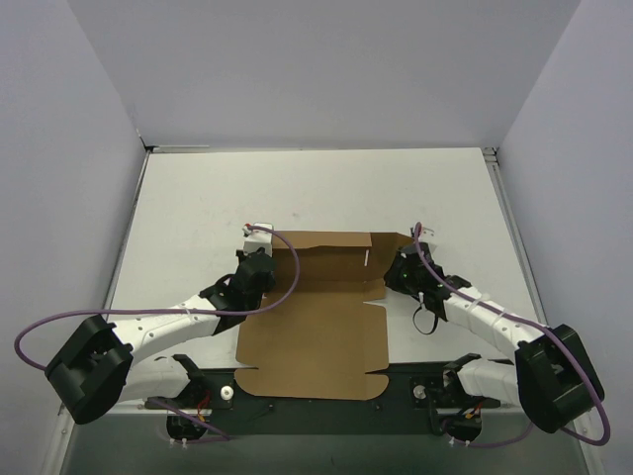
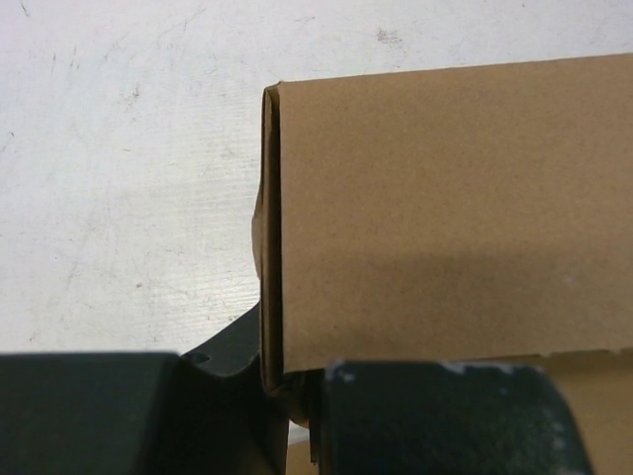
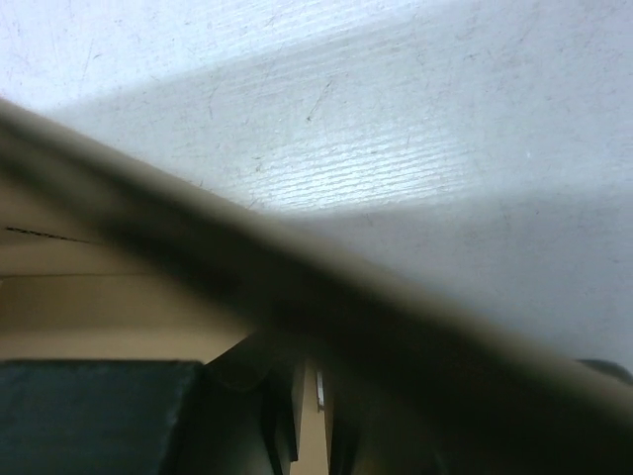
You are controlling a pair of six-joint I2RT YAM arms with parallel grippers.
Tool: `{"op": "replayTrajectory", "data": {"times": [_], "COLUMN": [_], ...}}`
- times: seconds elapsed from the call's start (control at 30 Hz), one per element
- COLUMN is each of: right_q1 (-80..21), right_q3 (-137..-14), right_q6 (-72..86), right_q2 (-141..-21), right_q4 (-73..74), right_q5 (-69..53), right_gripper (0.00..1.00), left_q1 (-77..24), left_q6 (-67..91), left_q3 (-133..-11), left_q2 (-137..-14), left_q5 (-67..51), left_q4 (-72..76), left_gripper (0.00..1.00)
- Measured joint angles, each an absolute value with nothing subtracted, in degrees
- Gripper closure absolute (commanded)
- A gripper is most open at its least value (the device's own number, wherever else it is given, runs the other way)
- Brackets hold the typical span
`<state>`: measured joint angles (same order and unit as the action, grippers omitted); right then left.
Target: Fold the paper box
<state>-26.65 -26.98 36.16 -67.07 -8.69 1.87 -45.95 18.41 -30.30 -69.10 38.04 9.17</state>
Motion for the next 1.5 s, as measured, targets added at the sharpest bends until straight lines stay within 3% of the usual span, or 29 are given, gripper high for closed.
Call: {"op": "replayTrajectory", "data": {"times": [0.2, 0.87, 1.23, 1.5], "right_q1": [-27.18, -42.76, -43.05, -37.06], "right_q3": [-26.39, -27.14, -29.08, -29.15], "right_q6": [35.83, 32.84, 30.06, 29.80], "right_q2": [-66.61, -64.51, -70.22, -69.08], "right_q4": [-8.56, -0.84, -0.58, -0.56], "right_q5": [4.27, 19.88, 18.72, 15.97], "right_gripper": [0.88, 0.87, 0.87, 0.87], "left_q1": [-45.95, -45.93, -45.91, -45.91], "left_q6": [18.41, 18.41, 18.41, 18.39], "left_q3": [-30.30, -30.28, -30.24, -30.24], "left_q2": [-69.10, -68.99, -68.95, -68.95], "left_q5": [38.04, 38.02, 37.87, 37.87], "left_q4": [9.17, 9.06, 9.10, 9.10], "left_gripper": [1.00, 1.00, 1.00, 1.00]}}
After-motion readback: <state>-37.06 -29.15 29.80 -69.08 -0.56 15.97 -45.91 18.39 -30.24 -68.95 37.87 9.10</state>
